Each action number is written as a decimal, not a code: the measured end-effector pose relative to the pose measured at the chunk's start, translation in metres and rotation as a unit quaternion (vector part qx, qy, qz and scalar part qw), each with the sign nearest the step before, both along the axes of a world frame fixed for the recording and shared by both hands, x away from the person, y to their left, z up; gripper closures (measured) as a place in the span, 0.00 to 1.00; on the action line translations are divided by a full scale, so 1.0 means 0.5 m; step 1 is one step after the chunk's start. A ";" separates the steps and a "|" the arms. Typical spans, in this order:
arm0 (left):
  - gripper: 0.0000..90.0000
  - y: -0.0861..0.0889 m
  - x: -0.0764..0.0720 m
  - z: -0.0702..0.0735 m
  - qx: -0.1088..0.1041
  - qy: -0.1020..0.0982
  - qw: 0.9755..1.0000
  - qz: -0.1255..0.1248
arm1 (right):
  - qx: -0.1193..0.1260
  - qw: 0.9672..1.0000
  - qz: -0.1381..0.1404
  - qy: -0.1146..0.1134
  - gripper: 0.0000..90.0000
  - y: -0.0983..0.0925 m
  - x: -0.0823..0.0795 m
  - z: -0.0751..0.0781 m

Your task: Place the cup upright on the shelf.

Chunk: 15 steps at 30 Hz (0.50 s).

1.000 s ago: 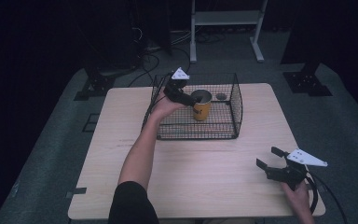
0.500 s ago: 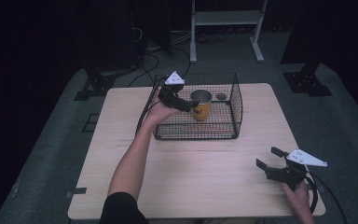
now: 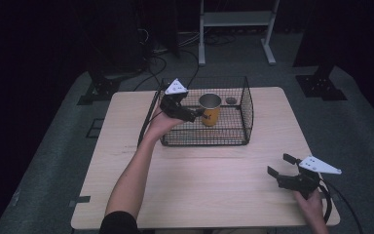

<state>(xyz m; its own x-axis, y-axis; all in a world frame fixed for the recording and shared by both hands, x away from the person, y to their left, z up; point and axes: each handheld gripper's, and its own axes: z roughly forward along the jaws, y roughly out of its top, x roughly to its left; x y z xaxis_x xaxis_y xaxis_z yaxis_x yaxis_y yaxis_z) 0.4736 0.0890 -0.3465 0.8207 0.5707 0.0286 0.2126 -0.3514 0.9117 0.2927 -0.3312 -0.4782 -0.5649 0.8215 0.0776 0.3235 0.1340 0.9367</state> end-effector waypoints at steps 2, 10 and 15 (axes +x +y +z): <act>0.01 0.004 -0.006 0.001 -0.005 0.000 1.000 -0.001 | 0.000 1.000 0.000 0.000 0.14 0.000 0.000 0.000; 0.01 0.026 -0.031 0.004 -0.014 -0.005 1.000 0.005 | -0.002 1.000 0.002 0.000 0.14 0.001 0.000 0.000; 0.01 0.039 -0.046 0.002 -0.018 -0.007 1.000 0.009 | -0.003 1.000 0.002 0.000 0.14 0.001 -0.001 0.000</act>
